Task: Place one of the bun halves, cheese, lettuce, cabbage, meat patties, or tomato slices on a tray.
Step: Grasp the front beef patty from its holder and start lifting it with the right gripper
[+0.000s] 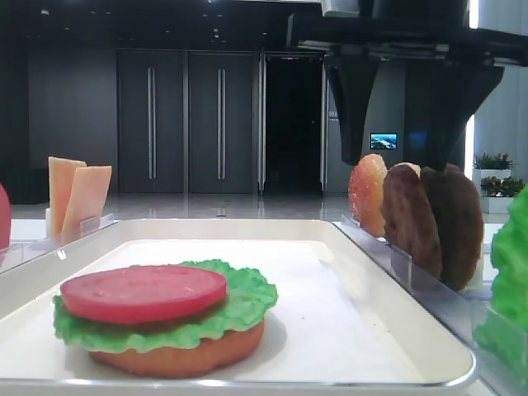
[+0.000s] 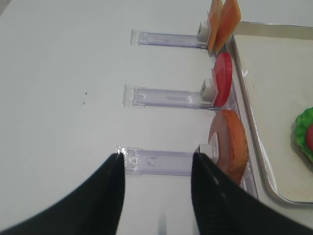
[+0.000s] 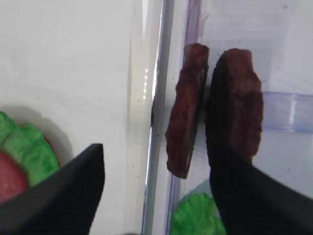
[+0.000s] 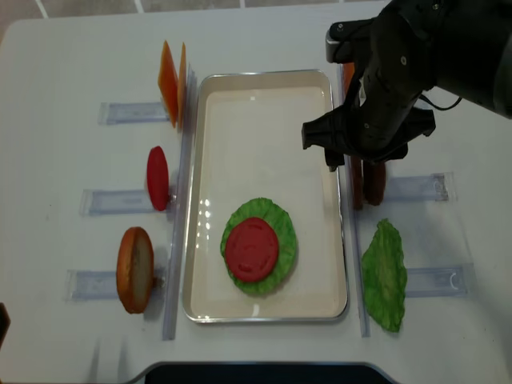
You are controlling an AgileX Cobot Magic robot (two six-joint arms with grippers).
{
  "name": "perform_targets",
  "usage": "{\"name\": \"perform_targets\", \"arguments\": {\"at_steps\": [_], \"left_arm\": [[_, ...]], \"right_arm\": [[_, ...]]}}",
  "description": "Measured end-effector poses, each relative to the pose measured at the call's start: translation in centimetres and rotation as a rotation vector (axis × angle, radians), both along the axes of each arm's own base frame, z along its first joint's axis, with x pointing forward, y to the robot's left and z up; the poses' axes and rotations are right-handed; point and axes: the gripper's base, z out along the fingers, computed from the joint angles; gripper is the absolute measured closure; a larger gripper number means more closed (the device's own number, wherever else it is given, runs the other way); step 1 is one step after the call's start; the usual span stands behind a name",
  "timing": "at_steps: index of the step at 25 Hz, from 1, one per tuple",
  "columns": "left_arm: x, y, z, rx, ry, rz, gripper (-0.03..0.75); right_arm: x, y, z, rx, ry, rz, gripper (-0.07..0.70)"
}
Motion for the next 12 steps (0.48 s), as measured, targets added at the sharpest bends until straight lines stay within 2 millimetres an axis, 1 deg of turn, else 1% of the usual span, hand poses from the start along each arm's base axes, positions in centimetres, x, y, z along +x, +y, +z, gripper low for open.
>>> {"name": "perform_targets", "arguments": {"at_steps": [4, 9, 12], "left_arm": [[0.0, 0.0, 0.0, 0.0, 0.0, 0.0, 0.37], [0.0, 0.0, 0.0, 0.0, 0.0, 0.0, 0.37], [0.0, 0.0, 0.0, 0.0, 0.0, 0.0, 0.37]], "right_arm": [[0.2, 0.2, -0.6, -0.004, 0.01, -0.001, 0.161], [0.4, 0.3, -0.8, 0.004, 0.001, -0.001, 0.161], [0.6, 0.5, -1.3, -0.002, 0.009, -0.001, 0.161]]}}
